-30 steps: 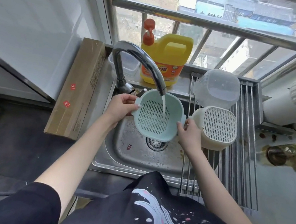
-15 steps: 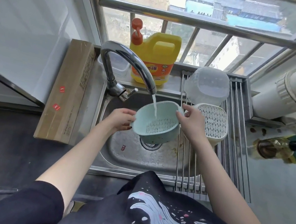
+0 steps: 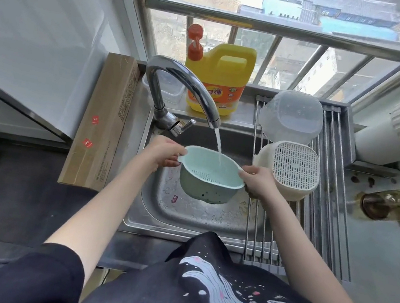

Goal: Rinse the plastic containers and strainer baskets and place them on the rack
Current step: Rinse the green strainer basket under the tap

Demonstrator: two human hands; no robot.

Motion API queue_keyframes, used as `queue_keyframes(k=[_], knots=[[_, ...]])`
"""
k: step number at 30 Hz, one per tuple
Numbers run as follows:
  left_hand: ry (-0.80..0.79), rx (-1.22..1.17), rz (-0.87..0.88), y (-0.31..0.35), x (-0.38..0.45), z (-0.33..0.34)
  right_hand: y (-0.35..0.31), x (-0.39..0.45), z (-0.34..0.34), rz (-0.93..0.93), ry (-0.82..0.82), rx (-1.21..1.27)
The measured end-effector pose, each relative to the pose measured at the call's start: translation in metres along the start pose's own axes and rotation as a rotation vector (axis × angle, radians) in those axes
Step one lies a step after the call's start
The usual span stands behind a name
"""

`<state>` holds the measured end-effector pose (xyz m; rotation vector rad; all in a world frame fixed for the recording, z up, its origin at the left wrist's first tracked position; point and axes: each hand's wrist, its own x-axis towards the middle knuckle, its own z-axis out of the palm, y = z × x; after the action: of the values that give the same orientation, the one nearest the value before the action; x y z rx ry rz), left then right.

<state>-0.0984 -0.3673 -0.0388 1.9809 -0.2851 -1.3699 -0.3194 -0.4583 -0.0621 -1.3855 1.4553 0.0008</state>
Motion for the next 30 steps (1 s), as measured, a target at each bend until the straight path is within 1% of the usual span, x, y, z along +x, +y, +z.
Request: queue_keyframes(k=[2,5,10,12,15,18,22,26,30], knots=[[0.028,0.032,0.104,0.008,-0.006,-0.001,0.004,0.004,0.007,0.013,-0.005,0.022],[0.054,0.088,0.249,0.021,-0.016,0.0,0.008,0.008,0.019,-0.022,0.037,0.005],[0.111,0.238,0.405,0.037,-0.03,0.002,0.001,0.008,0.037,-0.118,0.039,0.012],[0.16,0.326,0.475,0.039,-0.034,0.001,-0.004,0.007,0.041,-0.141,0.044,0.028],[0.244,0.52,0.568,0.033,-0.037,-0.005,-0.009,0.006,0.042,-0.185,0.084,0.078],[0.264,0.57,0.54,0.016,-0.032,-0.01,-0.004,0.007,0.036,-0.239,0.171,0.113],[0.278,0.527,0.511,-0.003,-0.017,-0.005,0.0,0.001,0.024,-0.339,0.316,0.088],[0.266,0.419,0.517,-0.008,0.0,0.008,-0.002,-0.006,0.013,-0.45,0.464,-0.003],[0.224,0.358,0.468,-0.012,0.021,0.018,-0.009,-0.016,-0.001,-0.571,0.548,-0.121]])
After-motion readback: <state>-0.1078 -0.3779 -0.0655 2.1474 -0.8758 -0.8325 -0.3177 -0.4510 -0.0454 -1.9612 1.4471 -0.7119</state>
